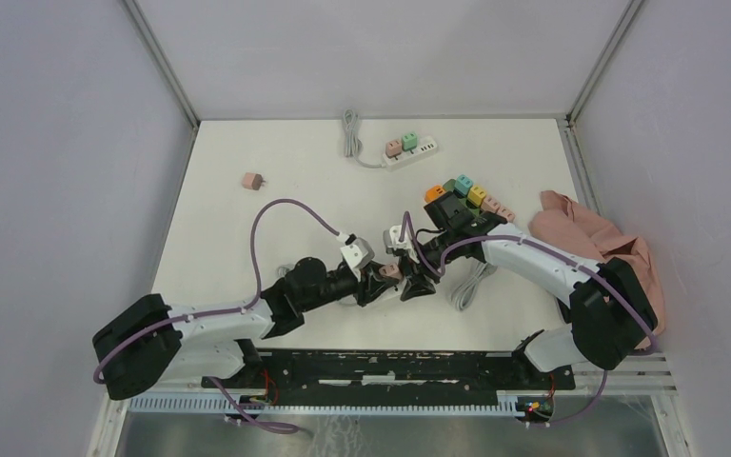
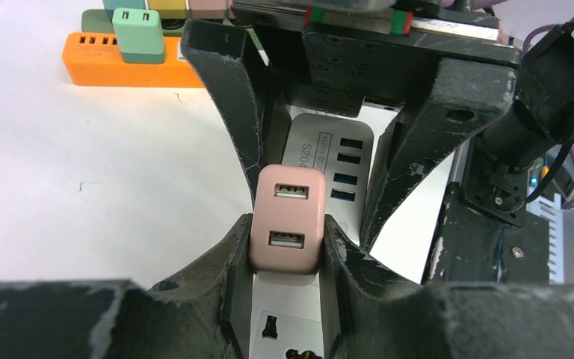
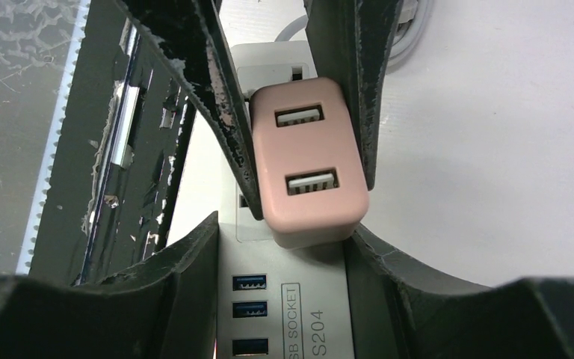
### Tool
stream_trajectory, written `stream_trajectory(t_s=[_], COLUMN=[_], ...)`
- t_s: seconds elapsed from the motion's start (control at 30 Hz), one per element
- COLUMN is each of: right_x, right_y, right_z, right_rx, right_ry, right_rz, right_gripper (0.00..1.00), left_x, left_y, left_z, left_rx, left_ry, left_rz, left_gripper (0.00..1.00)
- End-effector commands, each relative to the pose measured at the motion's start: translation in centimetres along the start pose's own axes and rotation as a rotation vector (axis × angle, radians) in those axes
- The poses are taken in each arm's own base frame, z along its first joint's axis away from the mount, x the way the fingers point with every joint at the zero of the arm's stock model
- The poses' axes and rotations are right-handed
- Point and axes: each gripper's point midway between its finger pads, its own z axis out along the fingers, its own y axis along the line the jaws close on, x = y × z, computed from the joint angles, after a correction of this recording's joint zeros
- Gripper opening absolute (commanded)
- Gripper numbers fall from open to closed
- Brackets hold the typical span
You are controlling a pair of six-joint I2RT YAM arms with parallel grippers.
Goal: Pull the plug off the socket
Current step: Remove the plug from the socket, then place the plug at the center of the board.
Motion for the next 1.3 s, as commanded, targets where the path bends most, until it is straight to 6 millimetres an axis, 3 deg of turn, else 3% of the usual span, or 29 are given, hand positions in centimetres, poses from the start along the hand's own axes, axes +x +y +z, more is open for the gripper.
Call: stream_trajectory(t_s=[0.0,0.13,0.37,0.7,0.93,1.13,1.27], right_x=[2.6,2.7,2.7,2.2,2.0,2.1,2.2], right_y=[-0.7,-0.7,-0.7,-0.8,-1.1,-1.3,-1.5], right_z=[-0.6,-0.5,-0.5,-0.9,-1.6,-1.9,-1.9], right_rx=[0.050,0.048,0.050,0.058,0.076,0.086,0.096], right_ry=[0.111,0.113,0.115,0.094,0.077,0.074,0.081], right_rz=[0.077,0.078,0.079,0.072,0.079,0.081,0.079], right_gripper=[0.00,0.00,0.00,0.01,0.01,0.02,0.03], left_x=[-8.4,-8.8,-9.7,-5.4,-2.5,-1.5,-0.3], left_y=[-0.5,-0.3,1.4,4.2,10.1,15.8,21.2], left_z=[-0.1,-0.7,-1.9,-3.0,-4.2,-6.2,-8.5], left_rx=[0.000,-0.015,-0.044,-0.151,-0.366,-0.553,-0.729], left_ry=[-0.265,-0.297,-0.350,-0.212,-0.106,-0.124,-0.171], left_rz=[0.160,0.165,-0.066,-0.081,-0.238,-0.419,-0.607], left_gripper=[0.03,0.03,0.03,0.03,0.03,0.03,0.03])
